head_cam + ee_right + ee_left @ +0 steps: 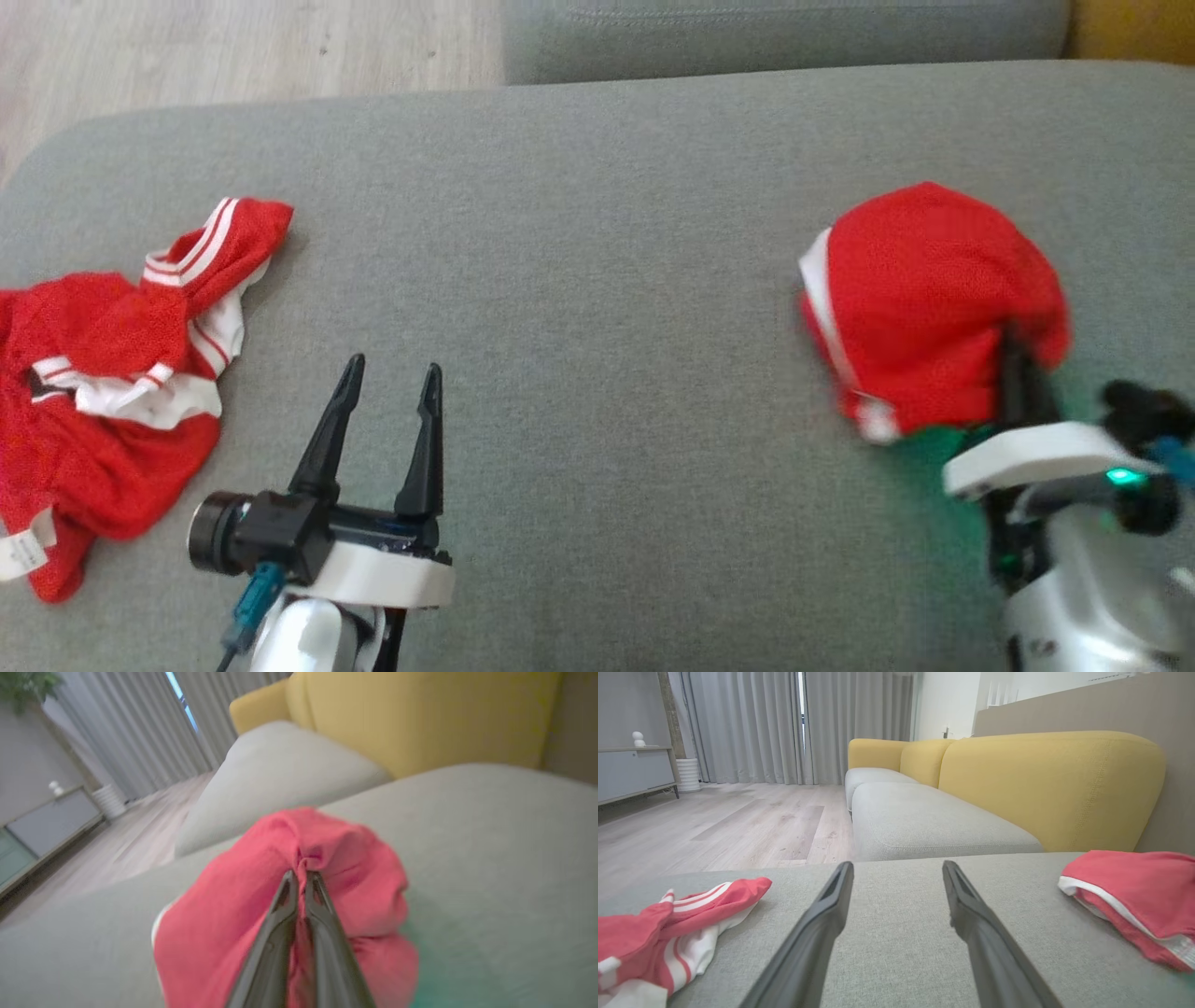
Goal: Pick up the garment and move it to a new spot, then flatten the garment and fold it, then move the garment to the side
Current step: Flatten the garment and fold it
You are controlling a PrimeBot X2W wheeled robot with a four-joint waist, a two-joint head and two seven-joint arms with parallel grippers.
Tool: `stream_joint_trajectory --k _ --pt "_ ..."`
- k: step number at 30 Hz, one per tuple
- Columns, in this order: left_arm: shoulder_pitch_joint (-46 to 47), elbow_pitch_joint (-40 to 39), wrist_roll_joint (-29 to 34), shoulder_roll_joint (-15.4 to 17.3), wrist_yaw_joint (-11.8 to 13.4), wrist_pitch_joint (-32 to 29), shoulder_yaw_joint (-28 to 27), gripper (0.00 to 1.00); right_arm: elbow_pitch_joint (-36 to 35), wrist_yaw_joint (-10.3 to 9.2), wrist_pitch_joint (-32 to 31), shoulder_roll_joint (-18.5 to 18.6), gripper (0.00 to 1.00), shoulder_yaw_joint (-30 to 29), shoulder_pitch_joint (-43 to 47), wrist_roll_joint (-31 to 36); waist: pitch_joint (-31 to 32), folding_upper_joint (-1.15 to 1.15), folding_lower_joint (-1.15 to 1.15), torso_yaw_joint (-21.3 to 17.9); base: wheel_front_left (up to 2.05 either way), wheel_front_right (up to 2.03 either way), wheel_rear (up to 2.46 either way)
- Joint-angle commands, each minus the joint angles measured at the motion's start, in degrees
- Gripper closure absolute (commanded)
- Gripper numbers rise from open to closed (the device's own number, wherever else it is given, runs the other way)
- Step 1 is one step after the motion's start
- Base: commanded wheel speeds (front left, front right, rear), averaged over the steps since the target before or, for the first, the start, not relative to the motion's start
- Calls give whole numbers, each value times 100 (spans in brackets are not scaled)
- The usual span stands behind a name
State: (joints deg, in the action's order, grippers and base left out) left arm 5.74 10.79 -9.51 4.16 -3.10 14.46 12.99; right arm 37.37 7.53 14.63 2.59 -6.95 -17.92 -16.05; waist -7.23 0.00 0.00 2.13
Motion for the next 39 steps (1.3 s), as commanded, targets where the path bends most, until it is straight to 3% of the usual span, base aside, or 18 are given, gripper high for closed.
stream_joint_trajectory --k 1,5,9,13,20,21,22,23,29,32,39 --pt "132 -172 39 -16 -19 53 -208 0 -283 -4 37 29 100 -3 -91 76 59 0 0 -46 0 0 0" --pt "87 -187 28 -44 -45 53 -254 0 -1178 -4 37 29 100 -656 -117 868 141 0 0 -85 0 0 0" --pt "55 -225 -63 -78 -76 53 -267 0 -2038 -4 37 29 100 -757 -189 1599 214 0 0 -52 0 0 0" --pt "40 -231 -74 -97 -94 53 -229 0 -2437 -4 37 29 100 -216 -145 2120 261 0 0 69 0 0 0" --pt "43 -184 -101 -116 -123 53 -145 0 -1667 -4 -626 29 100 1353 -194 2226 239 0 0 398 0 0 0" --pt "53 -166 -101 -117 -129 53 -125 0 -1474 -4 -745 29 93 1581 -259 2114 235 0 0 458 0 0 0" --pt "63 -146 -102 -118 -134 53 -106 0 -1309 -4 -791 29 20 1772 -345 1866 235 0 0 517 0 0 0" --pt "70 -125 -110 -120 -138 53 -88 0 -1162 -4 -794 29 0 1964 -456 1742 239 0 0 574 0 0 0" --pt "75 -44 -148 -124 -117 53 -40 0 -875 -4 -654 29 0 3311 -940 949 284 0 0 834 0 0 0" --pt "50 -42 -152 -125 -97 53 -58 0 -948 -4 -519 29 0 3701 -1024 602 305 0 0 847 0 0 0" --pt "20 -166 -203 -127 -45 53 -127 0 -1218 -4 -129 29 0 3719 -960 356 343 0 0 618 0 0 0"
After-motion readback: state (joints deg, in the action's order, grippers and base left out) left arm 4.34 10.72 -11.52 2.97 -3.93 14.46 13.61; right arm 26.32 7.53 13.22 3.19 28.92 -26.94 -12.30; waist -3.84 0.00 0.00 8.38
